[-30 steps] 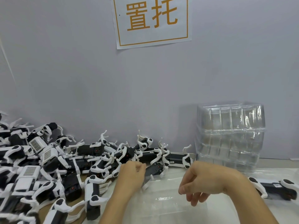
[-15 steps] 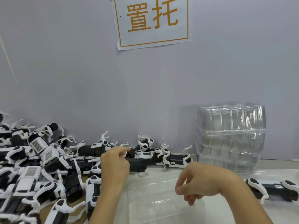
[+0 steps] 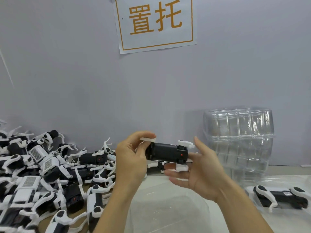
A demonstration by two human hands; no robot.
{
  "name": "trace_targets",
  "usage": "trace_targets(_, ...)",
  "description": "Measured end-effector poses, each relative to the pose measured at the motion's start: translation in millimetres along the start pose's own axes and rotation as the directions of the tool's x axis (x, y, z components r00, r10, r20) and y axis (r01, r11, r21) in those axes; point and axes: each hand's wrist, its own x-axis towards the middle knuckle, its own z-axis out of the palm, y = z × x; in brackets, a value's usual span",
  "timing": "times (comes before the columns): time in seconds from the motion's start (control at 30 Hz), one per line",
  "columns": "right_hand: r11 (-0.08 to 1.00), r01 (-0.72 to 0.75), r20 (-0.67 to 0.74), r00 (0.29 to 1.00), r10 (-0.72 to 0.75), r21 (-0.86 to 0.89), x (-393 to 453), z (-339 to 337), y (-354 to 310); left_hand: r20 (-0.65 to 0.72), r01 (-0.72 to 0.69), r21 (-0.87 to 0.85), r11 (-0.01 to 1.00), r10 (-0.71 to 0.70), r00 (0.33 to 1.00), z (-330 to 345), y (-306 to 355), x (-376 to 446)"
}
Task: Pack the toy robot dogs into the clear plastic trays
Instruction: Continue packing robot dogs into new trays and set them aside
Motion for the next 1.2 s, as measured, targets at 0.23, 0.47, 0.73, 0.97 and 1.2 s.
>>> trace_targets(0.23,0.965,0.253,-0.133,0.957,-0.259,-0.066,3,-2,0,0.320,0.026,-0.113,0.993,0.012,0.947,0,3,-7)
trace_targets(0.47,0.897,0.391,-0.023,0.914,-0.404,-0.206,3,-7,1,0.155,0.396,-0.086,0.914,-0.381,0.912,2,-2,-3)
trace_targets(0.73,0.721,0.433,0.127,0.889,-0.440,-0.541,5,-2,10,0.213,0.519,-0.336,0.786,-0.474,0.855,-7,1,2)
trace_targets(0.97,0.268,0.500,0.245,0.739,-0.627,-0.823,9,7,19,0.171,0.306,-0.052,0.951,-0.293,0.941,1,9,-1)
trace_targets(1.2,0.241,0.483,0.238,0.733,-0.637,-0.842,14,-2,23,0.199,0.345,0.230,0.910,-0.391,0.899,5,12,-3)
